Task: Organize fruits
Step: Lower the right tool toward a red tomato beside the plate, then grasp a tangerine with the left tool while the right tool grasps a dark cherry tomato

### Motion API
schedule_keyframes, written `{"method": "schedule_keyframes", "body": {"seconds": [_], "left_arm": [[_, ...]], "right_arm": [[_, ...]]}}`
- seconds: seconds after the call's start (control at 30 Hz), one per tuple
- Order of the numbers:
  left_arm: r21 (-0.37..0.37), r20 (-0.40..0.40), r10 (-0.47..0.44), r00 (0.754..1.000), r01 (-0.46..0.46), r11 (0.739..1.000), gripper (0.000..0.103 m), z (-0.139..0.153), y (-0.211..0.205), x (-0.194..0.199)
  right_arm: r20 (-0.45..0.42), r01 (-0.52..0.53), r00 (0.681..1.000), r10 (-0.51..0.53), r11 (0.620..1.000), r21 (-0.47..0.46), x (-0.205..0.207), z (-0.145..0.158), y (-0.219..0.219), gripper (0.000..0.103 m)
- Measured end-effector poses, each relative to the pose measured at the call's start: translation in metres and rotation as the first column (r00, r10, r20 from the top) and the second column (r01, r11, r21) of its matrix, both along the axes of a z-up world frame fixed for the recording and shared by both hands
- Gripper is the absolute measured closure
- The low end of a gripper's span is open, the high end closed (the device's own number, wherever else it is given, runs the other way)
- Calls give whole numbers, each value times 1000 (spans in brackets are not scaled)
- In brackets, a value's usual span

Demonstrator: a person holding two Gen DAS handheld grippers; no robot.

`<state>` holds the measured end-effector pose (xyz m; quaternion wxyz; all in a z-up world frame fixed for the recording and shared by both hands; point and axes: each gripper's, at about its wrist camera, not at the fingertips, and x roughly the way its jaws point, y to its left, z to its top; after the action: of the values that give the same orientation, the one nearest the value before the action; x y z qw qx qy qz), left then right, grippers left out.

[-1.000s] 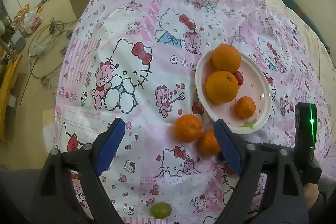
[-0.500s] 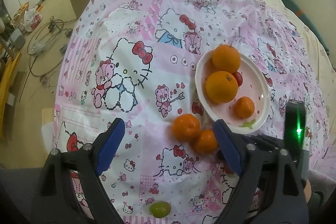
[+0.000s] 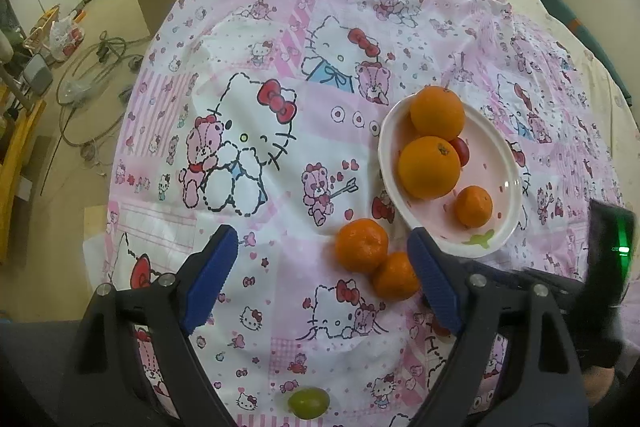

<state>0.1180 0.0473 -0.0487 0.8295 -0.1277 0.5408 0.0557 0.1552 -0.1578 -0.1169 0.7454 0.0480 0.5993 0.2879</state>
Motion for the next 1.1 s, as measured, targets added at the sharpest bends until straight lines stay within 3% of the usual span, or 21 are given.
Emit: {"method": "schedule_keyframes", "body": {"seconds": [0.27, 0.4, 0.47, 0.63, 0.7, 0.73, 0.93, 1.1], "left_arm": [[25, -79, -18, 997, 20, 1000, 19, -24, -14, 8], [7, -135, 13, 991, -12, 1000, 19, -41, -17, 22], [-6, -169, 24, 985, -26, 1000, 22, -51, -19, 29], [-47, -226, 34, 973, -46, 998, 40, -72, -23, 36], [-49, -221, 23, 975, -34, 998, 48, -73, -26, 37], [-62, -216, 12, 976, -26, 998, 66, -72, -27, 37], [-40, -187, -16, 982, 8, 999, 67, -62, -35, 37], [-12, -106, -21, 994, 19, 1000, 67, -38, -31, 32]], "right_arm": [[34, 143, 989, -147, 984, 105, -15, 45, -53, 84], [54, 211, 974, -220, 967, 143, -17, 63, -78, 84], [55, 232, 969, -242, 960, 155, -17, 65, -87, 84], [56, 254, 962, -267, 952, 168, -18, 70, -101, 84], [51, 262, 960, -274, 950, 167, -19, 70, -105, 84], [49, 266, 960, -277, 950, 165, -19, 69, -106, 84], [43, 279, 956, -290, 947, 161, -21, 68, -113, 84], [50, 287, 953, -297, 945, 156, -23, 71, -114, 84]]}}
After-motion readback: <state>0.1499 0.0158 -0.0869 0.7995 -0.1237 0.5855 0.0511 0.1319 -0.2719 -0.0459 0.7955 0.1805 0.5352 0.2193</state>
